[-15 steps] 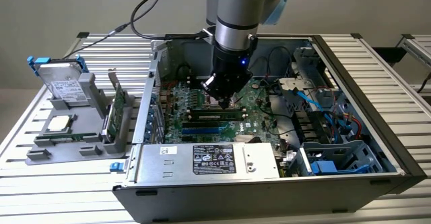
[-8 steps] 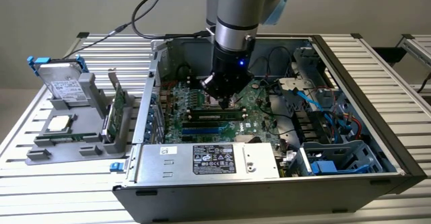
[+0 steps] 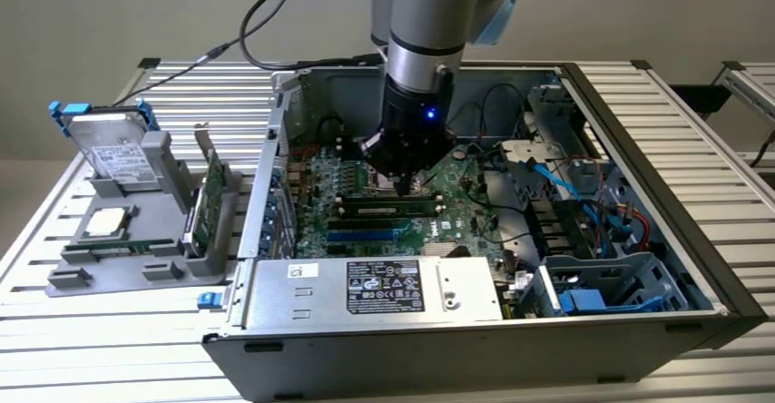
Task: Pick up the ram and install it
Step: 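Press down the ram until it locks into place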
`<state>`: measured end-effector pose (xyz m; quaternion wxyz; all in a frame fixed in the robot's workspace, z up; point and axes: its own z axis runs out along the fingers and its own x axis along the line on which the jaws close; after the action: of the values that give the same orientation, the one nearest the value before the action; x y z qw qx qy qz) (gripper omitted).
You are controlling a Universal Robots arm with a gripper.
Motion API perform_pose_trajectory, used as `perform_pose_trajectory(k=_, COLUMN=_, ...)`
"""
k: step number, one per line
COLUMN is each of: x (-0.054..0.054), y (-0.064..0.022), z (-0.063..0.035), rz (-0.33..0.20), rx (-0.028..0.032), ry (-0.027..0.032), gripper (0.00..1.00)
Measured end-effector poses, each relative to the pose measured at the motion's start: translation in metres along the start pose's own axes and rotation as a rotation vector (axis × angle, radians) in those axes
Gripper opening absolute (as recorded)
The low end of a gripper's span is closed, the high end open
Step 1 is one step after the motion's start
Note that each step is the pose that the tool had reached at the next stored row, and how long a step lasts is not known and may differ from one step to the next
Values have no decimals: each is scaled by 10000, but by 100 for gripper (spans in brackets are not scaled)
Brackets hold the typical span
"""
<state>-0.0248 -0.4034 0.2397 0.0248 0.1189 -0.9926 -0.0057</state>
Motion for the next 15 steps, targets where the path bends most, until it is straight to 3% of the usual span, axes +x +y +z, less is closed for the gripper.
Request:
perform_pose_trajectory(k=11, x=-1, y=0, z=14, rz=1659, rx=-79, ry=-29, gripper=10)
perform_pose_trajectory(k=13, x=-1, y=-1, z=19, rz=2375, rx=-113, ry=-60, gripper=10)
perform_pose_trajectory(k=15, x=-1, y=0, z=19, rz=2378, rx=-112, ry=-61, gripper=10)
